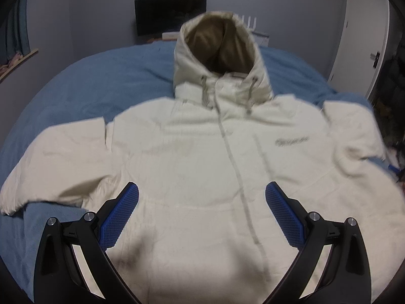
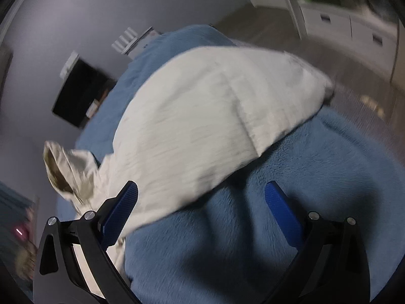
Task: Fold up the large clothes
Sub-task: 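Grasp the sleeve cuff nearest the right tool and fold it across the jacket body, then grasp the folded sleeve cuff with the left tool and tuck it down onto the chest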
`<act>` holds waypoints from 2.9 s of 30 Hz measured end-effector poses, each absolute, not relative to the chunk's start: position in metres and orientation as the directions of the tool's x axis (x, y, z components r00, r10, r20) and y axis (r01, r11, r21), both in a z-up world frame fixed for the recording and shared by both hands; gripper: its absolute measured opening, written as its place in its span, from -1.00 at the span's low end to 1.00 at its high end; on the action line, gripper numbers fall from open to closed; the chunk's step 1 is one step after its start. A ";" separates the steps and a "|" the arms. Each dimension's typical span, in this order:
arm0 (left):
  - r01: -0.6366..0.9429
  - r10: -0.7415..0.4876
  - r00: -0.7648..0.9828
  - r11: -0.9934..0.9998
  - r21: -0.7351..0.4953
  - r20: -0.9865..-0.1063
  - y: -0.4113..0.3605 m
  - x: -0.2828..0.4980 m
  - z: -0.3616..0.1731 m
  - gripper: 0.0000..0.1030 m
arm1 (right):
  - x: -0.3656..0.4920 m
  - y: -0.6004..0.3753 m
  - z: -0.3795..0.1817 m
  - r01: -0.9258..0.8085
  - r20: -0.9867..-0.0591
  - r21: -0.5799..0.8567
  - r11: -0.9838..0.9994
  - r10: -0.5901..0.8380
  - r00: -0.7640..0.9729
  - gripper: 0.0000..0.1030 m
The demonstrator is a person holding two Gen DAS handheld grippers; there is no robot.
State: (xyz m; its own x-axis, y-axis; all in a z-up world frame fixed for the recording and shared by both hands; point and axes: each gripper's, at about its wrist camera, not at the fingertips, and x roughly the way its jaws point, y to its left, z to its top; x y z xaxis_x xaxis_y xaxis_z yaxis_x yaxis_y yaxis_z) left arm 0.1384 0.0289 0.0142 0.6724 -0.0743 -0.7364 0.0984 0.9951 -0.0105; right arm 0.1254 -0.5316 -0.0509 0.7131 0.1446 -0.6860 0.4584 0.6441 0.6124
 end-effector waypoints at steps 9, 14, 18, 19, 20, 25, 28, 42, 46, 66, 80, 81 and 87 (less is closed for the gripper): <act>0.083 -0.119 0.641 0.993 -0.086 -0.759 0.042 0.148 -0.007 0.88 | 0.148 -0.578 -0.096 0.478 -0.607 0.732 0.486 0.146 0.781 0.15; 0.102 -0.121 0.641 0.992 -0.072 -0.758 0.036 0.148 -0.009 0.88 | 0.136 -0.582 -0.055 0.501 -0.596 0.663 0.557 -0.013 0.803 -0.58; 0.116 -0.125 0.652 0.991 -0.064 -0.748 0.034 0.147 -0.007 0.88 | 0.139 -0.549 0.025 0.439 -0.533 0.533 0.723 -0.116 0.838 -0.64; 0.119 -0.126 0.651 0.991 -0.063 -0.749 0.033 0.147 -0.007 0.88 | 0.140 -0.536 0.045 0.407 -0.506 0.511 0.757 -0.118 0.854 -0.65; 0.120 -0.126 0.649 0.991 -0.063 -0.751 0.033 0.147 -0.008 0.88 | 0.139 -0.518 0.067 0.366 -0.473 0.489 0.791 -0.112 0.874 -0.65; 0.110 -0.129 0.649 0.991 -0.075 -0.750 0.037 0.147 -0.009 0.87 | 0.143 -0.422 0.148 0.115 -0.351 0.412 0.904 0.041 0.936 -0.66; 0.103 -0.131 0.659 0.991 -0.083 -0.741 0.039 0.145 -0.008 0.88 | 0.147 -0.345 0.175 -0.043 -0.331 0.339 0.940 0.162 0.930 -0.66; 0.064 -0.134 0.669 0.990 -0.124 -0.731 0.053 0.143 -0.011 0.88 | 0.174 -0.136 0.029 -0.282 -0.627 0.388 0.878 0.475 0.617 -0.66; 0.061 -0.132 0.663 0.990 -0.123 -0.736 0.053 0.144 -0.013 0.87 | 0.170 -0.137 -0.018 -0.265 -0.700 0.446 0.855 0.518 0.492 -0.37; 0.311 -0.237 0.574 0.949 -0.059 -0.784 -0.026 0.153 0.057 0.87 | 0.171 -0.271 0.047 0.146 -0.563 0.304 0.942 0.054 0.825 0.86; 0.525 -0.287 0.599 0.846 0.096 -0.747 -0.156 0.198 -0.015 0.87 | 0.176 -0.327 0.014 0.179 -0.558 0.511 0.841 0.167 0.813 0.86; 0.533 -0.276 0.604 0.838 0.121 -0.748 -0.163 0.199 -0.019 0.87 | 0.176 -0.327 0.014 0.193 -0.566 0.515 0.835 0.162 0.808 0.86; 0.560 -0.167 0.619 0.778 0.283 -0.768 -0.191 0.205 -0.055 0.52 | 0.172 -0.338 0.012 0.207 -0.528 0.572 0.794 0.163 0.833 0.86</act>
State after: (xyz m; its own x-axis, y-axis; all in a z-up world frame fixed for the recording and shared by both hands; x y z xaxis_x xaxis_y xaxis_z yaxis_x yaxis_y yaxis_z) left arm 0.2051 -0.1914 -0.0548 0.6189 -0.1666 -0.7676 0.5605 0.7783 0.2830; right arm 0.1716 -0.3385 0.0121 0.8333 0.1629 -0.5283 0.2074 0.7936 0.5719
